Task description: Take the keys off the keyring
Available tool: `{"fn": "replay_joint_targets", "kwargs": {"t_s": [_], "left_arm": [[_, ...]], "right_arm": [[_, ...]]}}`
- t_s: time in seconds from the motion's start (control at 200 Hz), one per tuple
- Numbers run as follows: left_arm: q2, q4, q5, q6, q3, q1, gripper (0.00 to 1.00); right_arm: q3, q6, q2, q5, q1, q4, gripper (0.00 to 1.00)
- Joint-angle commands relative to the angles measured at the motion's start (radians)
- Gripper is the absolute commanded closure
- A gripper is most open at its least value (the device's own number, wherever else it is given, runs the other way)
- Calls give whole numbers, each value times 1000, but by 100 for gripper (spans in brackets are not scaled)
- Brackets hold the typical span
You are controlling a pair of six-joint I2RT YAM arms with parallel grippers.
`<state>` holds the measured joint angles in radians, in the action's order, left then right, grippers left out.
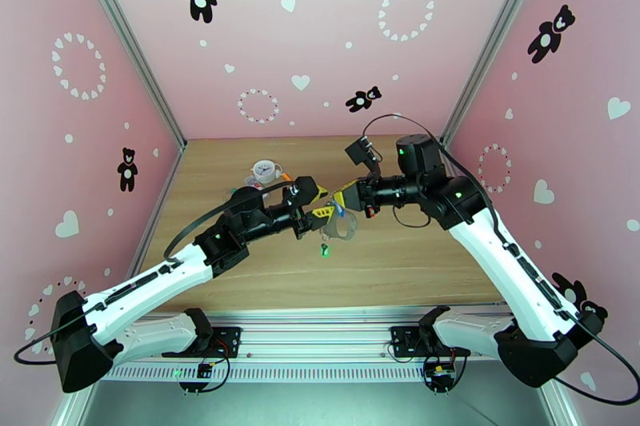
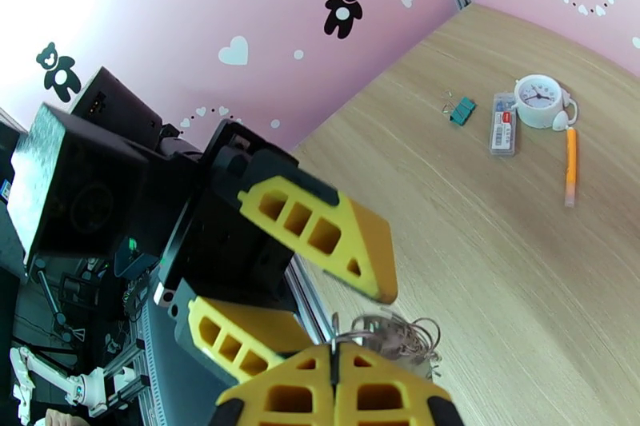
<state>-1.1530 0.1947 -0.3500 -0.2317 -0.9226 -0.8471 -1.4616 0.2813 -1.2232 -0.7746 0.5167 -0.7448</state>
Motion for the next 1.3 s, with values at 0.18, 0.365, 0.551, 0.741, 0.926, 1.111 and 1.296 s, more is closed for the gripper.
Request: {"fn": "replay_joint_targets", "kwargs": {"t_s": [0.18,0.365,0.551,0.741,0.926,1.111,1.296], "left_arm": [[-29,19,30,-2,-37,-3,60],[-4,-6,29,-20,-29,-3,62],[26,-5,47,-30,-10,-3,65],[24,-13,62,-41,-16,-3,69],[9,-16,73,-38,-32,-3,72],[-17,19,77,-2,-57,-3,73],[-49,-45,61,-11,-96,-3,80]], "right_arm": [[0,16,34,5,0,40,100],[-1,2,45,21,-4,30,100],[0,-4,40,13,-5,27,100],[1,-6,41,7,-6,25,100],[5,-2,45,4,-5,40,100],[11,10,32,-5,-6,58,100],[12,11,32,11,-6,59,100]]}}
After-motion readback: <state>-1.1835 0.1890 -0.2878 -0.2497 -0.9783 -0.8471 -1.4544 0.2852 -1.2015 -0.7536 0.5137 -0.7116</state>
